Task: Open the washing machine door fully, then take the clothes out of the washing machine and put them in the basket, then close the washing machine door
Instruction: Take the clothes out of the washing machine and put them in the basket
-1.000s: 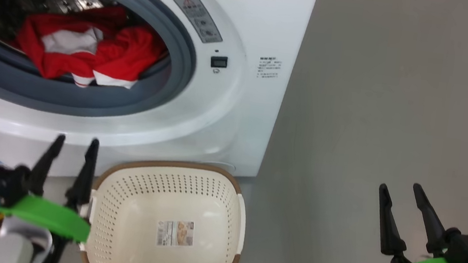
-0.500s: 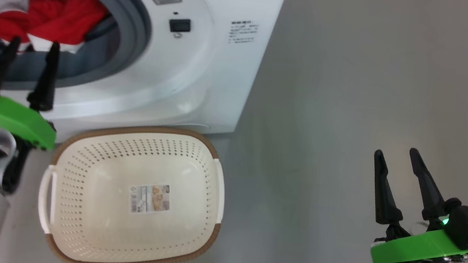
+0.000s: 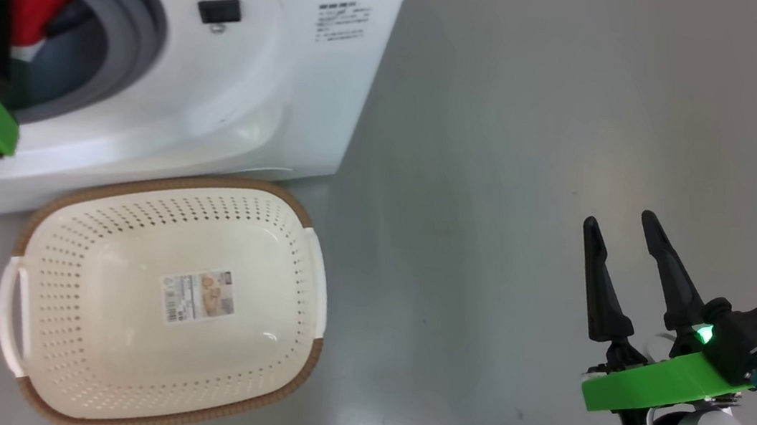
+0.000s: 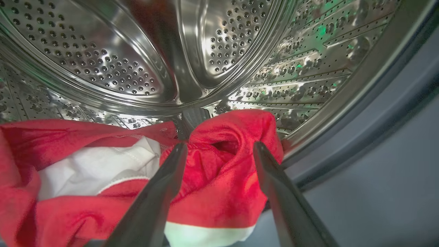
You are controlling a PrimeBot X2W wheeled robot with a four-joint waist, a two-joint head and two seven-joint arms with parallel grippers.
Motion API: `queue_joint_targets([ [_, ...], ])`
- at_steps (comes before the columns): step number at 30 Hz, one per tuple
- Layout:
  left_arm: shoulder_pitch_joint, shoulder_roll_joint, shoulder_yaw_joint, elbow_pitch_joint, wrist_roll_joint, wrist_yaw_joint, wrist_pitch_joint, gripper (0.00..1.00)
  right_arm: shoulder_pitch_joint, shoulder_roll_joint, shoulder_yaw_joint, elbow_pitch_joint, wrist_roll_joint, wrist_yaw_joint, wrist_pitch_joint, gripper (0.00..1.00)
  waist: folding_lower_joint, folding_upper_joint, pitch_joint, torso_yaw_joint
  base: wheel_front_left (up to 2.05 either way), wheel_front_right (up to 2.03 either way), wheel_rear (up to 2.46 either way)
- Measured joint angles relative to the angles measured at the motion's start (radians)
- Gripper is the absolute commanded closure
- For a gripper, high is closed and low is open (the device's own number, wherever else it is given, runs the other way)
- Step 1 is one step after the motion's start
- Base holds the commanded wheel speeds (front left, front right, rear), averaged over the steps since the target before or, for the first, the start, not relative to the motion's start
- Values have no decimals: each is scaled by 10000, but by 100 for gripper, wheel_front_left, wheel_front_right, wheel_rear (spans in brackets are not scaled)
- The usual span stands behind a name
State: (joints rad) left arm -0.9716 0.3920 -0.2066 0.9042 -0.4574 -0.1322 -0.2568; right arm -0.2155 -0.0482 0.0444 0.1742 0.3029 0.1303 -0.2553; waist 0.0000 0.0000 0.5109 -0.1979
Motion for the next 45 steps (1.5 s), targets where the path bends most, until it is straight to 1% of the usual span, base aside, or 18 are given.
queue_joint_targets([
  [7, -655, 174, -709, 988, -90, 0, 0, 0, -2, 2, 79, -86, 52, 0, 0, 0, 0, 0, 319, -301, 0, 0, 0],
  [12, -1078, 418, -1091, 1661, -201, 0, 0, 0, -2, 4, 186, -104, 54, 0, 0, 0, 0, 0, 411, -433, 0, 0, 0],
  [17, -1325, 424, -1611, 2132, -499, 0, 0, 0, -7, 4, 311, -104, 138, 0, 0, 0, 0, 0, 444, -497, 0, 0, 0],
  [23, -1468, 520, -2136, 2383, -731, 0, 0, 0, -161, 4, 368, -151, 138, 0, 0, 0, 0, 0, 433, -531, 0, 0, 0],
  [24, -1493, 531, -2178, 2422, -754, 0, 0, 6, -161, 4, 374, -151, 138, 0, 0, 0, 0, 0, 430, -534, 0, 0, 0],
  [25, -1513, 543, -2230, 2443, -798, 0, 0, 20, -161, 4, 380, -157, 138, 0, 0, 0, 1, 0, 428, -538, 0, 0, 0],
  [27, -1551, 546, -2353, 2449, -830, 0, 0, 55, -161, 4, 384, -167, 138, 0, 0, 0, 0, 0, 429, -538, 0, 0, 0],
  [28, -1559, 546, -2405, 2447, -872, 0, 0, 61, -161, 4, 384, -180, 138, 0, 0, 0, 1, 0, 434, -535, 0, 0, 0],
  [29, -1560, 546, -2451, 2445, -957, 0, 0, 76, -161, 4, 384, -192, 138, 0, 0, 0, 0, 0, 438, -530, 0, 0, 0],
  [31, -1559, 548, -2491, 2439, -1016, 0, 0, 91, -161, 4, 384, -198, 138, 0, 0, 0, 0, 0, 439, -523, 0, 0, 0],
  [32, -1559, 552, -2510, 2364, -1112, 0, 0, 95, -162, 4, 382, -209, 138, 0, -2, 0, 0, 0, 442, -500, 0, 0, 0],
  [34, -1557, 552, -2525, 2284, -1175, 0, 0, 100, -162, 4, 372, -209, 138, 0, 0, 0, 0, 0, 430, -465, 0, 0, 0],
  [38, -1521, 539, -2391, 1910, -1346, 0, 0, 100, -165, 4, 334, -194, 136, 0, 0, 0, 1, 0, 349, -367, 0, 0, 0],
  [45, -662, 291, -1294, 825, -1409, 0, 0, 100, -169, 4, 268, -92, 104, 0, 0, 0, 1, 0, 18, -120, 0, 0, 0],
])
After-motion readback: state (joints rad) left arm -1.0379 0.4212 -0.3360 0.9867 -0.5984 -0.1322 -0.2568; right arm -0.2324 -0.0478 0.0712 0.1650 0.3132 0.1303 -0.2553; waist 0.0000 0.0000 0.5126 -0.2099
